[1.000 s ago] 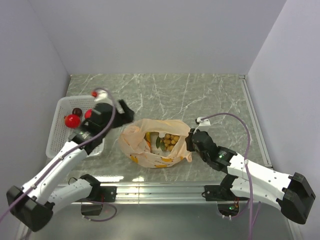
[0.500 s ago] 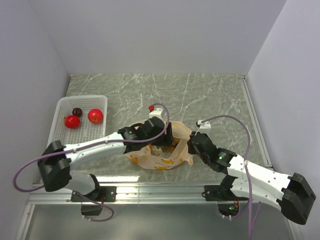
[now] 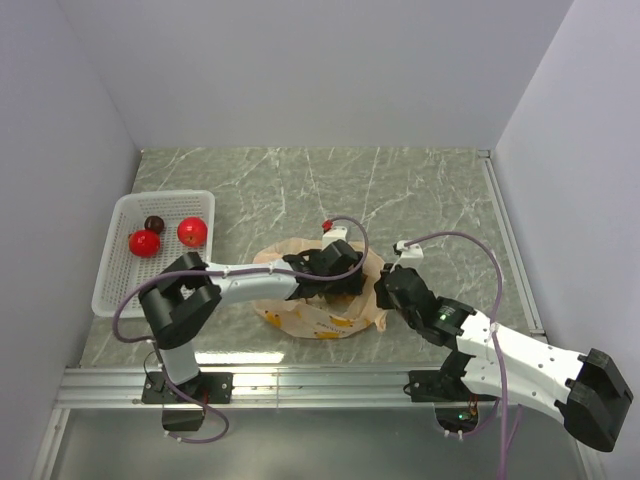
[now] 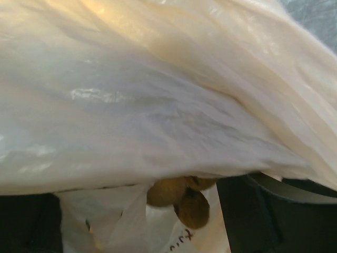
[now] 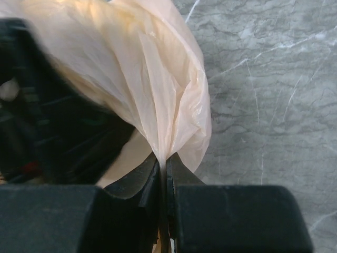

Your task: Untie the knot of the plastic bag and take out the fruit

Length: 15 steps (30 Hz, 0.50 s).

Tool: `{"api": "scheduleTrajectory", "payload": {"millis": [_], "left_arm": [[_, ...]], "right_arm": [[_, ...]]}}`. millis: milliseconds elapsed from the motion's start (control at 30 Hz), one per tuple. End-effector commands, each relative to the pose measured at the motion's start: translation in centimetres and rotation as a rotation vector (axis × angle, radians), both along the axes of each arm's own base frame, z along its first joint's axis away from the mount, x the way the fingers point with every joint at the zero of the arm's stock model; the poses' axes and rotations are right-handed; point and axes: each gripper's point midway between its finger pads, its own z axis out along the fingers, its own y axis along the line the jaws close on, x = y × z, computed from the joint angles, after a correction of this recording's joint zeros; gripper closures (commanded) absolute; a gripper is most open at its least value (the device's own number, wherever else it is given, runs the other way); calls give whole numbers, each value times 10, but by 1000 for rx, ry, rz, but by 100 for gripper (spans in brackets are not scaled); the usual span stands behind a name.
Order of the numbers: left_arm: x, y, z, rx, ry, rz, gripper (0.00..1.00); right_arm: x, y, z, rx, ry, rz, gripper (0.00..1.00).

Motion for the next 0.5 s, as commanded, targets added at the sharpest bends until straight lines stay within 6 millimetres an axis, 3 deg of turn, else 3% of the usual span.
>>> {"api": "scheduleTrajectory", "payload": {"millis": [0, 133, 200, 233, 300, 467], "left_arm": [[10, -23, 9, -63, -43, -22, 15], [9, -25, 3, -60, -37, -32, 30], [8, -23, 6, -54, -40, -40, 45], [8, -21, 9, -55, -45, -40, 61], [6, -16, 20, -66, -64, -41, 72], [-5, -1, 41, -91, -85, -62, 78]], "right_arm": [[0, 0, -1, 17, 1, -13, 88], [1, 2, -5, 22, 14, -15, 88], [1, 2, -5, 18, 13, -17, 88], [3, 0, -3, 7, 6, -24, 88], [5, -3, 0, -2, -6, -37, 88], [16, -14, 16, -52, -52, -98, 88]]}}
